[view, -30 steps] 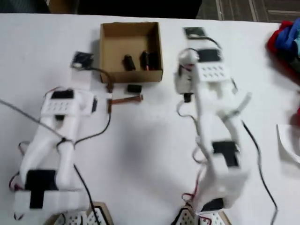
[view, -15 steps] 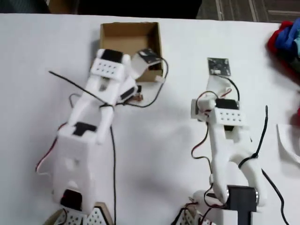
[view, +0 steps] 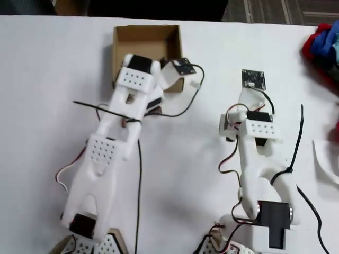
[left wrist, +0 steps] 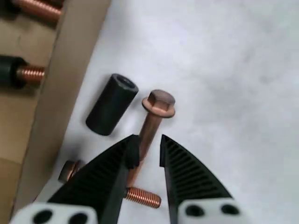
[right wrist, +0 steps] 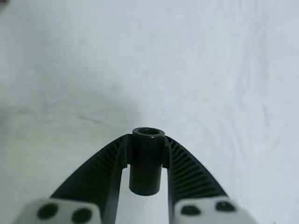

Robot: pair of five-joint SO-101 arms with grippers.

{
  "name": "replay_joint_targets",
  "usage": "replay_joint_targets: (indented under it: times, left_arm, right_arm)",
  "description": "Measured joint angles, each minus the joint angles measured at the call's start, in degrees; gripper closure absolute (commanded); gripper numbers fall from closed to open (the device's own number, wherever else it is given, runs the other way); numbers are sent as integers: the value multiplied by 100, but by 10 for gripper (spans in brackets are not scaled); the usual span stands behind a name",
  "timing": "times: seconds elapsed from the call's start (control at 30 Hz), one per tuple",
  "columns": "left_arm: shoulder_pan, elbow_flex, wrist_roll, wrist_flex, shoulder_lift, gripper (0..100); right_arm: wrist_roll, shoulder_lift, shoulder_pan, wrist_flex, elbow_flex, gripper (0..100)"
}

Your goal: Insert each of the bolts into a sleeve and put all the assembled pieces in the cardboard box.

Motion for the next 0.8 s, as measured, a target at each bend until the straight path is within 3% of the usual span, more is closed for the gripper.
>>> replay_joint_targets:
  times: [0.8]
  left_arm:
    - [290, 132, -53, -18, 70, 899]
  right_arm:
    - [0, 0, 0, 0, 0, 978]
